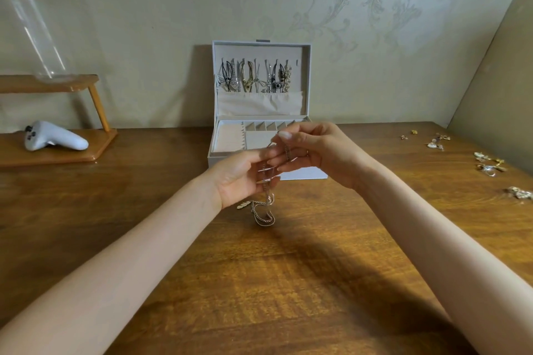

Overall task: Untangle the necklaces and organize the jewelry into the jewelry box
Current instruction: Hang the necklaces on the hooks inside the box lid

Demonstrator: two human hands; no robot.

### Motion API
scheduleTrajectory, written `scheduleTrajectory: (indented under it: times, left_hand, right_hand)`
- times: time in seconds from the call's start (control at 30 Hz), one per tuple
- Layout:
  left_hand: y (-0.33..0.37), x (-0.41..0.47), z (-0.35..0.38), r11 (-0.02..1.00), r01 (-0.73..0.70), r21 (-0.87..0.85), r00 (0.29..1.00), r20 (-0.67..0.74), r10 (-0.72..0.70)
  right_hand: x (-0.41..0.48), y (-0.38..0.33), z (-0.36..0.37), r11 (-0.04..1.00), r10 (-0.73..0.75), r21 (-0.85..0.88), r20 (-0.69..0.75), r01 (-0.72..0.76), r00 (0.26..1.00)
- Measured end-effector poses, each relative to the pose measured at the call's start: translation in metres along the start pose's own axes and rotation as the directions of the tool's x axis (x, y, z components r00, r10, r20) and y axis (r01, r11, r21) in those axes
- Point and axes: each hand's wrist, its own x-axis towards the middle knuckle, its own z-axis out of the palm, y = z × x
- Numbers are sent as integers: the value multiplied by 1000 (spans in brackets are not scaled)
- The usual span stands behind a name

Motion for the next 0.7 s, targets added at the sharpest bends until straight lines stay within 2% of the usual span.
scheduleTrajectory:
  times: [0.23, 0.47, 0.7]
  left_hand:
    - [6, 0, -3, 980, -52, 191, 999, 27, 48]
    - [6, -1, -1, 988, -57, 142, 996, 79, 46]
    - [-1, 1, 1, 993, -73, 94, 993, 95, 65]
  right_hand:
    - [1, 2, -4, 999, 46, 3, -95, -46, 994]
    - [1, 0, -3, 999, 35, -26, -145, -39, 989]
    - [0, 1, -1, 999, 27, -39, -109, -32, 994]
